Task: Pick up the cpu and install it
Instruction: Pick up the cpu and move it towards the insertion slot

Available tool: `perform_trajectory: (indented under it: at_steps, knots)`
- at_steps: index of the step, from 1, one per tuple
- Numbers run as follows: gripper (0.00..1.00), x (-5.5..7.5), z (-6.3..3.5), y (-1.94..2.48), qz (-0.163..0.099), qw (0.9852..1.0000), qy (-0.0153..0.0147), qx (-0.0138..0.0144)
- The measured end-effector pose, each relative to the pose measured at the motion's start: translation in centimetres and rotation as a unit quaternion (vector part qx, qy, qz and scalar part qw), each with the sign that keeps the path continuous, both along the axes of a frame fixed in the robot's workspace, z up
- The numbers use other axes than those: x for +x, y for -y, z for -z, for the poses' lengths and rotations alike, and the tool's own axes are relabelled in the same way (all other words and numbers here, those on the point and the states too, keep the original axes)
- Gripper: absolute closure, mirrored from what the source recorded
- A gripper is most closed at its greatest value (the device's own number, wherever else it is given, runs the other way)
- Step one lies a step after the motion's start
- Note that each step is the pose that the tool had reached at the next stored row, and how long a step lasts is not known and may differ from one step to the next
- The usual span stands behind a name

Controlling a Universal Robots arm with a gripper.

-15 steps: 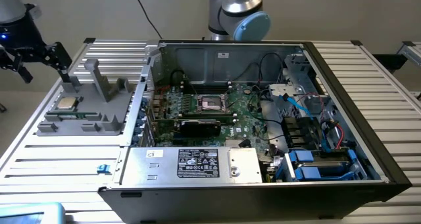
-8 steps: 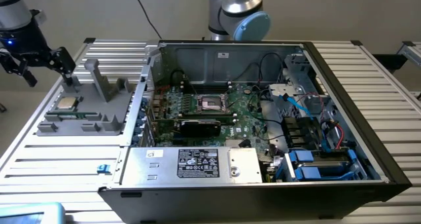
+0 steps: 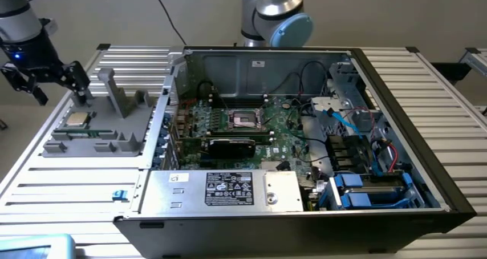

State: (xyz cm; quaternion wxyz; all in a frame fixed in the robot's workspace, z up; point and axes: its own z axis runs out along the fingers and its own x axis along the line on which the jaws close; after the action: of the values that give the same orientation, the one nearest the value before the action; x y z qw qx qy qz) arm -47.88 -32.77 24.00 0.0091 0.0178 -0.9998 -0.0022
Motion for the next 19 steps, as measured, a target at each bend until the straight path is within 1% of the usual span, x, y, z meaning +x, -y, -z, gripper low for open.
perform_trajectory:
  at_steps: [1,3,4,13,14,16,17,19]
  knots:
    - [0.11,0.0,0.18,0.0,0.0,1.0,0.0,0.0]
    - [0.11,0.1,0.54,0.0,0.0,1.0,0.0,0.0]
    - [0.18,0.2,0.73,0.0,0.0,1.0,0.0,0.0]
    - [0.18,0.4,2.36,0.0,0.0,1.0,0.0,0.0006]
    - [0.16,0.4,2.54,0.0,0.0,1.0,0.0,0.0008]
    - [0.16,0.4,2.91,0.0,0.0,1.0,0.0,0.0015]
    - [0.1,0.4,3.1,0.0,0.0,1.0,0.0,0.002]
    - [0.1,0.4,3.45,0.0,0.0,1.0,0.0,0.0031]
